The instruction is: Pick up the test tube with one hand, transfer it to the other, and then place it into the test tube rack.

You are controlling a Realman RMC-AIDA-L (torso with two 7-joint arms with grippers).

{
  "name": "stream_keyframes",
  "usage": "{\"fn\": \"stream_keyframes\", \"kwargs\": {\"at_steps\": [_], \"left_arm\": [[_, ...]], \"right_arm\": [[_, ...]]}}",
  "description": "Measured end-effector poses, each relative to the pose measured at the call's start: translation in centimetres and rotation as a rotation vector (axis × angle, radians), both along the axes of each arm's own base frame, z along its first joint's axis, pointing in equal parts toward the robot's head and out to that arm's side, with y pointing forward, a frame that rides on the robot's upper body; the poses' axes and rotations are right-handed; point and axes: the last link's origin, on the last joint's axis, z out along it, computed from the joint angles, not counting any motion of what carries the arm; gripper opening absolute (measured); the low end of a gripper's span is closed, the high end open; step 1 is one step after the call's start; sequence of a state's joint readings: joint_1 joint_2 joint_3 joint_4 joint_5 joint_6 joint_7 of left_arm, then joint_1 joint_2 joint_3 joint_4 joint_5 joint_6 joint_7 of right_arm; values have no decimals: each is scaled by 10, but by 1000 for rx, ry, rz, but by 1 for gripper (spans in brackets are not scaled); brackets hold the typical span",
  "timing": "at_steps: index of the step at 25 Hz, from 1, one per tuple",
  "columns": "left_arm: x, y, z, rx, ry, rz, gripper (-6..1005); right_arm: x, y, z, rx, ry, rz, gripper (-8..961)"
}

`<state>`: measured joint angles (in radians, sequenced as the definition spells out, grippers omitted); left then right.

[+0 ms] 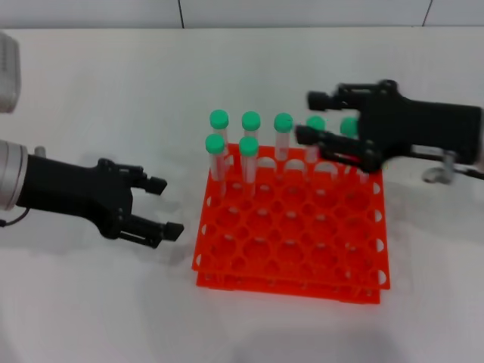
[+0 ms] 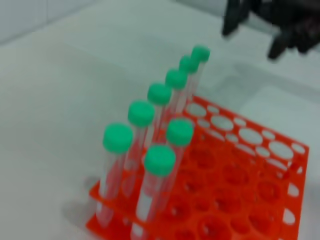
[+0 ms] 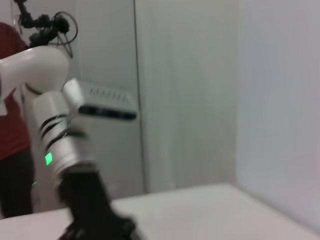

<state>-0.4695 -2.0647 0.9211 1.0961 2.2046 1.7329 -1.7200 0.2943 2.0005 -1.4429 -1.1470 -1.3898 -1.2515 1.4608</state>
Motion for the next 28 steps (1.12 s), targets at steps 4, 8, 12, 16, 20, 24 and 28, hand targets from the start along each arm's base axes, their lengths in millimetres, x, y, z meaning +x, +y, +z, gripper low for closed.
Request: {"fn": "stream_keyframes", "kwargs": {"at_steps": [4, 8, 12, 16, 20, 24, 28], "left_arm": [[12, -1, 8, 8, -50, -42, 875], [20, -2, 16, 22, -115, -56, 875], [25, -3, 18, 40, -176, -51, 875], [26, -5, 17, 42, -204, -43, 875], [25, -6, 18, 48, -219, -30, 875], [24, -7, 18, 51, -224, -25, 875], [24, -8, 18, 47, -224, -26, 875]], "right_arm": [[19, -13, 25, -119, -44, -34, 479], [32, -20, 40, -157, -121, -52, 479], [42, -20, 47, -148, -189, -70, 479], [43, -16, 54, -131, -215, -66, 479], [43, -12, 58, -119, -225, -63, 480], [42, -12, 57, -119, -221, -65, 480], [42, -12, 54, -123, -215, -69, 479]]}}
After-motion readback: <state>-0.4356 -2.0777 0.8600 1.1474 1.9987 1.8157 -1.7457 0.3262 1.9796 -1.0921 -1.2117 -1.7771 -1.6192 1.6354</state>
